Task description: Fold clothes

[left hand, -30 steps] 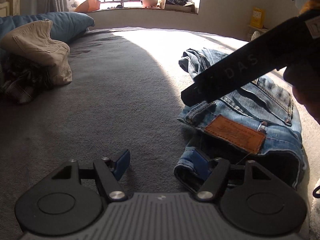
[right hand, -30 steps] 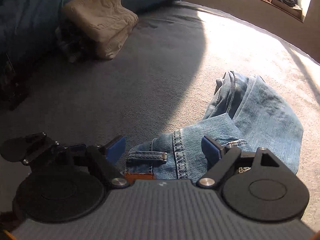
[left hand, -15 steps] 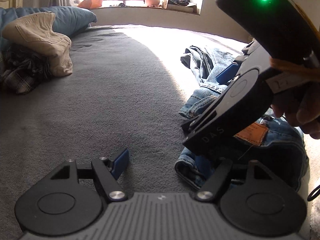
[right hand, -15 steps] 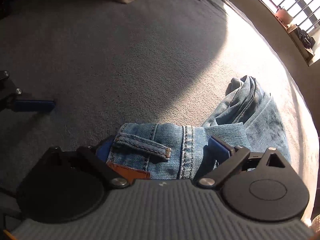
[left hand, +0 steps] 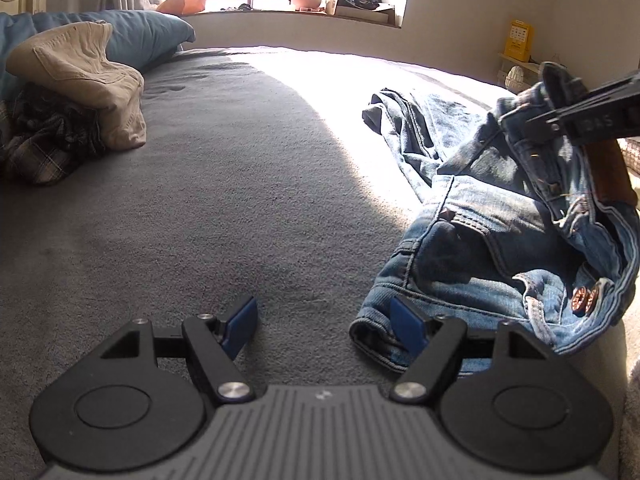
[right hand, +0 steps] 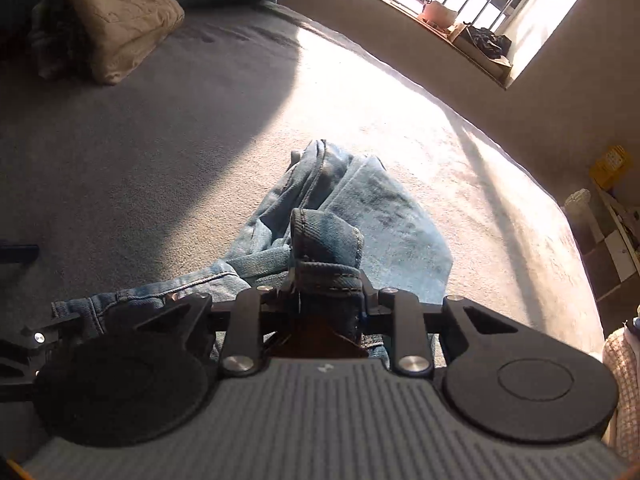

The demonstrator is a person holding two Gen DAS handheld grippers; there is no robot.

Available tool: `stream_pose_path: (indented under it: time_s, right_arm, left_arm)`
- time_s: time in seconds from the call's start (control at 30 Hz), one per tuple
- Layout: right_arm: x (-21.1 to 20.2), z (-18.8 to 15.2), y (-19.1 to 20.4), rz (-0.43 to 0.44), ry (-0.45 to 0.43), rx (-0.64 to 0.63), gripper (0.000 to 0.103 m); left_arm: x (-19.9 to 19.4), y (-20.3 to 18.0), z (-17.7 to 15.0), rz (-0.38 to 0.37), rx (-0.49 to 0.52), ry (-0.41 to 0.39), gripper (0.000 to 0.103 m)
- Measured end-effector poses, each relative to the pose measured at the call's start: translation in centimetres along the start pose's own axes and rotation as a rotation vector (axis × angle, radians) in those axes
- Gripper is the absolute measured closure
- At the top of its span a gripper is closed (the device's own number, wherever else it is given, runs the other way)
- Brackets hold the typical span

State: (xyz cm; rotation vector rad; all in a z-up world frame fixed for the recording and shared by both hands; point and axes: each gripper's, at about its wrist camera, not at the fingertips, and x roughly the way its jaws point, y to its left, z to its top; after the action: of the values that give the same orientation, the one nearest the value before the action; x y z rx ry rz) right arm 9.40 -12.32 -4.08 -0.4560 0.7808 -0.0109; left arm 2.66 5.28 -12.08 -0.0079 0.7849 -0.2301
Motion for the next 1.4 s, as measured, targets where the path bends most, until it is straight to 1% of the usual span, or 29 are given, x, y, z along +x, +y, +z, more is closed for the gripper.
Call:
stream_pose_path:
  time_s: [0.1, 0.13, 0.2, 0.27, 0.3, 0.33, 0.47, 0.63, 0.7, 0.8, 0.83, 0.87, 0.93, 1.03, 1.13, 1.27, 1.4]
  right_arm:
    - [-2.5, -2.5, -3.1, -0.025, 0.016, 0.123, 0.084]
    - [-2.9, -3.7, -4.3, -0.019, 0.037, 0.181, 0.085]
    - [-3.6, -6.2, -6.5, 0.009, 0.086, 0.306, 0.086]
    - [-4.0, -9.6, -8.5, 0.063, 0.147, 0.465, 0.086]
    - [-4.0, -11.1, -9.0, 0.081, 0.172, 0.521, 0.086]
    - [-3.9, -12.0, -9.3, 0.094, 0.187, 0.559, 0.086]
    - [-3.2, -13.9, -9.8, 0.153, 0.227, 0.651, 0.086]
    - [-2.5, -16.2, -10.4, 0.227, 0.276, 0.764, 0.086]
    - [-2.8, -16.3, -10.6, 0.248, 0.276, 0.771, 0.085]
    - [-4.0, -15.7, -10.5, 0.273, 0.252, 0.745, 0.076]
    - [-4.4, -15.5, -10.4, 0.274, 0.246, 0.736, 0.071]
    - [-4.8, -15.4, -10.3, 0.267, 0.244, 0.728, 0.06]
    - [-5.4, -15.3, -10.5, 0.244, 0.24, 0.717, 0.051]
    - [-6.1, -14.8, -10.9, 0.232, 0.241, 0.71, 0.05]
    - [-7.2, -14.0, -11.1, 0.223, 0.216, 0.682, 0.047]
    - [-9.5, -12.3, -11.3, 0.223, 0.172, 0.605, 0.041]
    - [-11.1, -10.3, -11.7, 0.221, 0.11, 0.547, 0.037]
  left_arm:
    - [-0.1, 0.0, 0.0, 0.001, -0.003, 0.002, 0.027]
    - [-0.1, 0.0, 0.0, 0.001, -0.003, 0.002, 0.027]
    - [-0.2, 0.1, 0.1, -0.001, -0.007, 0.004, 0.026]
    - [-0.3, 0.2, 0.1, -0.011, -0.021, 0.007, 0.025]
    - [-0.3, 0.3, 0.1, -0.016, -0.028, 0.008, 0.025]
    - [-0.4, 0.3, 0.1, -0.022, -0.034, 0.009, 0.025]
    - [-0.8, 0.4, 0.1, -0.033, -0.063, 0.012, 0.026]
    - [-1.5, 1.5, 0.7, -0.087, -0.149, 0.017, 0.027]
    - [-1.8, 1.7, 1.0, -0.091, -0.153, 0.006, 0.027]
    - [-1.9, 1.8, 1.4, -0.104, -0.155, 0.002, 0.027]
    - [-1.9, 1.8, 1.6, -0.11, -0.158, 0.003, 0.027]
    - [-1.9, 1.7, 1.6, -0.113, -0.163, 0.007, 0.027]
    - [-1.8, 1.7, 1.7, -0.124, -0.17, 0.013, 0.027]
    - [-2.0, 1.6, 1.7, -0.138, -0.167, 0.01, 0.027]
    - [-2.3, 1.4, 1.5, -0.147, -0.156, 0.011, 0.027]
    - [-2.1, 0.9, 1.2, -0.154, -0.143, 0.03, 0.028]
    - [-1.8, 0.2, 1.1, -0.138, -0.115, 0.033, 0.03]
